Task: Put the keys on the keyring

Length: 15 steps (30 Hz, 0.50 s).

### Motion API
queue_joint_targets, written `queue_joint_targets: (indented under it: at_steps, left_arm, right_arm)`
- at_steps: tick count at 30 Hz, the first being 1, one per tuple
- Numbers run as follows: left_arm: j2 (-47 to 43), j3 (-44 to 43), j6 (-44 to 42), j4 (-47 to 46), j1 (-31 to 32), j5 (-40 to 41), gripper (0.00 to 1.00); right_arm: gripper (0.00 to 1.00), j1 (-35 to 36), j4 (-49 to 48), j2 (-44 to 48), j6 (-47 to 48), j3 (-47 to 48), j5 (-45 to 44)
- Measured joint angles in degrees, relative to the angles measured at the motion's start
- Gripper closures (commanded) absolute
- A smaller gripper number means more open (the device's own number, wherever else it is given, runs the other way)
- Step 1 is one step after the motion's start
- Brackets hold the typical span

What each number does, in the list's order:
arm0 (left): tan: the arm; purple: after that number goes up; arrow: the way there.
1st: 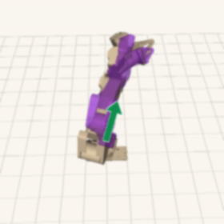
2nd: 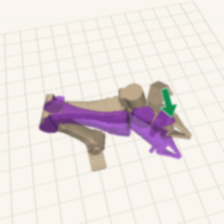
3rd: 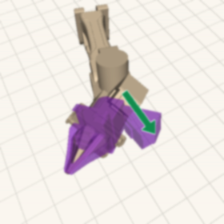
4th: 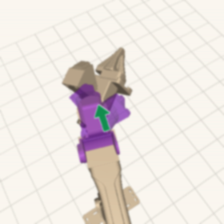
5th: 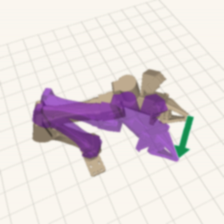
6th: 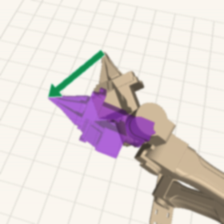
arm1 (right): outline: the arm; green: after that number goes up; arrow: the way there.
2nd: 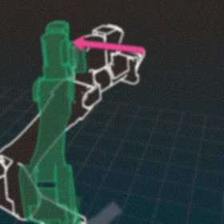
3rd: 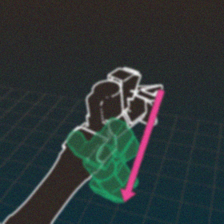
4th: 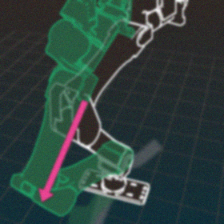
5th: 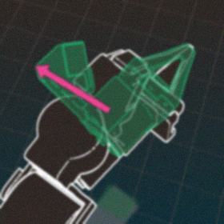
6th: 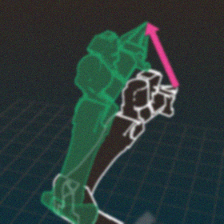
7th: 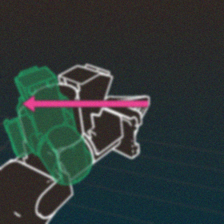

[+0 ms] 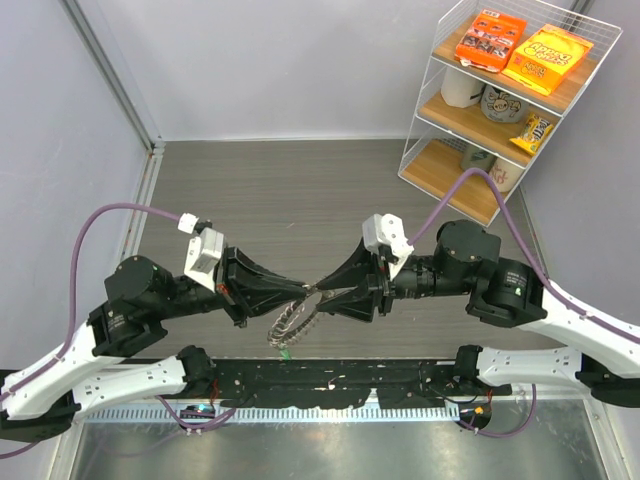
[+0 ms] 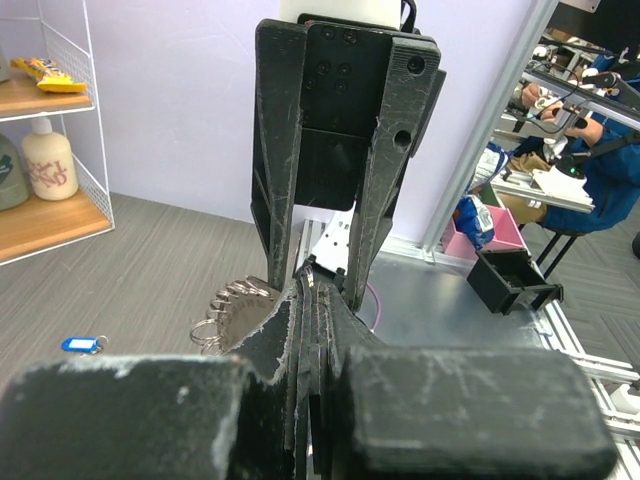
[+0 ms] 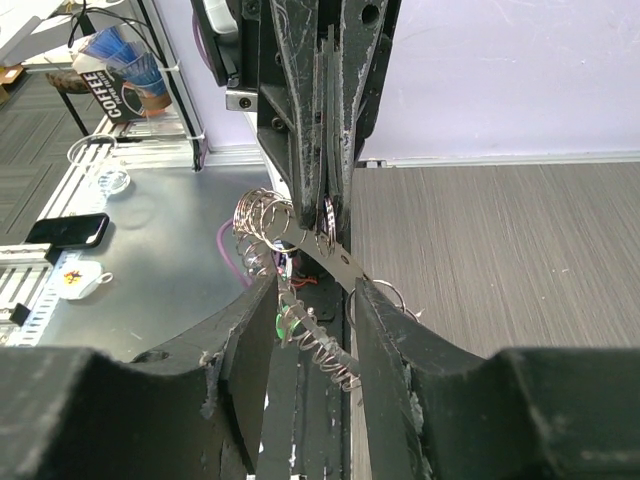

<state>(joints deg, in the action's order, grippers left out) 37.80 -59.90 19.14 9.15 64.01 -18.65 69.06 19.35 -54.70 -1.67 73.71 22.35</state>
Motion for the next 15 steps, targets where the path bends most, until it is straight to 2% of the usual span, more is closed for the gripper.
queue_joint_targets:
  at_steps: [15]
  left_arm:
    - [0.0,0.3,0.0,-0.4,0.0,-0.5,1.0]
  right_arm:
    - [0.61,0.0,-1.9,-2.0,-0.4,0.4,0.9]
